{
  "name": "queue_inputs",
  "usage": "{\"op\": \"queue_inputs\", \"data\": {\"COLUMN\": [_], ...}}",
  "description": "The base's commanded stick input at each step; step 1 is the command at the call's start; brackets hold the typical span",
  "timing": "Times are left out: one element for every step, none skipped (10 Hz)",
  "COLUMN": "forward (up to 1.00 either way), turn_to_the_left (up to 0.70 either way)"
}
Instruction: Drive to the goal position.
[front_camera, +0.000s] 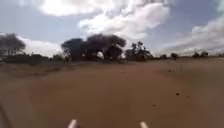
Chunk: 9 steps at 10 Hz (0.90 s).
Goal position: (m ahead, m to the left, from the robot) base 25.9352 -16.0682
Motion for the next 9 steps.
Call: {"op": "queue_inputs", "data": {"forward": [0.7, 0.7, 0.7, 0.7, 0.7, 0.7, 0.7, 0.7, 0.7], "turn_to_the_left": [0.0, 0.0, 0.0, 0.0, 0.0, 0.0, 0.0, 0.0, 0.0]}}
